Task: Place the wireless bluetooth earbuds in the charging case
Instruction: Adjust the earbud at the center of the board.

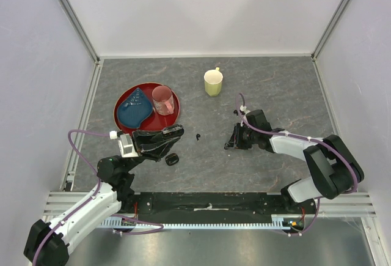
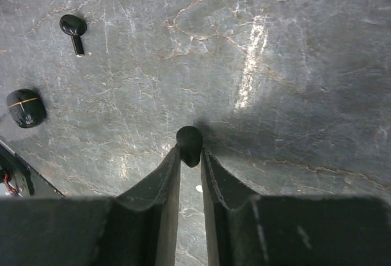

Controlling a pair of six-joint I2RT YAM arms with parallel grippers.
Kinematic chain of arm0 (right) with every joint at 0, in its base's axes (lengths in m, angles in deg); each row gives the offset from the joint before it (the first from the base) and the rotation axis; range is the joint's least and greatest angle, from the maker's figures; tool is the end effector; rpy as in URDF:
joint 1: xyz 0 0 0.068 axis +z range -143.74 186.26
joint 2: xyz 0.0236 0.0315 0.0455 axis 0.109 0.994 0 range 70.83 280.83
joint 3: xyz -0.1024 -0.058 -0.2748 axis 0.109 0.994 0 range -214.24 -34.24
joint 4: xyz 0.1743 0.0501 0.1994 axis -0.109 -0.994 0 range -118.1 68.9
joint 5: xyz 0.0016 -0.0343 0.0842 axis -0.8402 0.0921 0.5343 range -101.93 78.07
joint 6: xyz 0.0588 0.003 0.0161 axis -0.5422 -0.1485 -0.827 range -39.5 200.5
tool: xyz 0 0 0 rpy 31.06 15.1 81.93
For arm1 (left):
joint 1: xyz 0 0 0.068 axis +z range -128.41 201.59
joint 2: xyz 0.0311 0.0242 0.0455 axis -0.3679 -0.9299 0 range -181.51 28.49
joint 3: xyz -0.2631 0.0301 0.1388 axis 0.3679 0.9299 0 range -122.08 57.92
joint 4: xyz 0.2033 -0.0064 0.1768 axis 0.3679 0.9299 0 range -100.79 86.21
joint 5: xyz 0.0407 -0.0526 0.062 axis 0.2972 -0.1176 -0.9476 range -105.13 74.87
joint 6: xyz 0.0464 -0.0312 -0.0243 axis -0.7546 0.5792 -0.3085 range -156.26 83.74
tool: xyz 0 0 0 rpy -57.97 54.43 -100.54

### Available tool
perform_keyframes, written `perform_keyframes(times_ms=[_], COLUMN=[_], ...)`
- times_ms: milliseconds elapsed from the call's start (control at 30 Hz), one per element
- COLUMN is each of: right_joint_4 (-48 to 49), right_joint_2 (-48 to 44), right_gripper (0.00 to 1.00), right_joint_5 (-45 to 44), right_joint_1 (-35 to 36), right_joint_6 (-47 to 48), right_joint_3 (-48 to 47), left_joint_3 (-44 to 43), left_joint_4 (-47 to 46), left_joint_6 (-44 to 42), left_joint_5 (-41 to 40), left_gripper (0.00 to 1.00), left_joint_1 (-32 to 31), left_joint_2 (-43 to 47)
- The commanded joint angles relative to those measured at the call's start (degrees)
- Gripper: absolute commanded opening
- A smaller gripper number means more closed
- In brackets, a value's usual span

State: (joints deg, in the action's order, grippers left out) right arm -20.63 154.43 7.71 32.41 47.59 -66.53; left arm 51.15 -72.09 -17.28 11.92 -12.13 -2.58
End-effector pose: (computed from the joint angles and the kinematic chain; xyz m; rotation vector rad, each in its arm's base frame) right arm 0.2328 0.1313 0.1515 -0.0065 2.5885 0.8423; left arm 0.0867 -0.0828 0.2829 0.5788 0.8872 -1.0548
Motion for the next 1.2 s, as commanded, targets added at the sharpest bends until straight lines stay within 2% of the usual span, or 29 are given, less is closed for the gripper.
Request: perform_keyframes(times_ms=[0, 100, 167, 300, 400, 567, 800, 1167], right_joint_4=[1.0, 1.1, 1.1, 1.1, 0.8, -0.3, -8.3, -24.2], right_joint_2=[1.1, 1.0, 0.7, 0.0, -1.0, -5.4, -11.0, -9.5], right_gripper=[0.25, 0.2, 0.1, 0.06, 0.0, 0.0, 0.0, 0.0], right_joint_5=[-0.7, -0.7, -0.7, -0.3, 0.7, 2.9, 4.6, -11.3], right_joint_1=[0.6, 0.7, 0.7, 0.7, 0.7, 0.7, 0.7, 0.8], right_joint_6=[-0.1, -0.1, -0.1, -0.4, -1.1, -2.5, -1.3, 6.9], right_joint_3=[-0.8, -0.9, -1.0, -1.4, -1.9, -4.0, -10.5, -13.4], left_joint_3=[0.1, 0.3, 0.3, 0.5, 0.4, 0.1, -0.2, -0.5], left_joint_4=[-0.7, -0.7, -0.7, -0.4, 0.5, 2.7, 2.9, 2.7], left_joint_6=[-2.3, -2.3, -2.4, -2.5, -3.1, -5.0, -6.1, -5.3], left_joint_5=[-1.0, -0.9, -1.2, -1.3, -1.4, -1.4, -2.2, -1.9], left_gripper=[0.02, 0.02, 0.02, 0.02, 0.02, 0.02, 0.02, 0.02], left_joint_1=[0.4, 0.3, 0.3, 0.3, 0.3, 0.3, 0.3, 0.3], left_joint_2=[0.2, 0.3, 0.5, 0.8, 1.2, 1.6, 1.4, 0.8])
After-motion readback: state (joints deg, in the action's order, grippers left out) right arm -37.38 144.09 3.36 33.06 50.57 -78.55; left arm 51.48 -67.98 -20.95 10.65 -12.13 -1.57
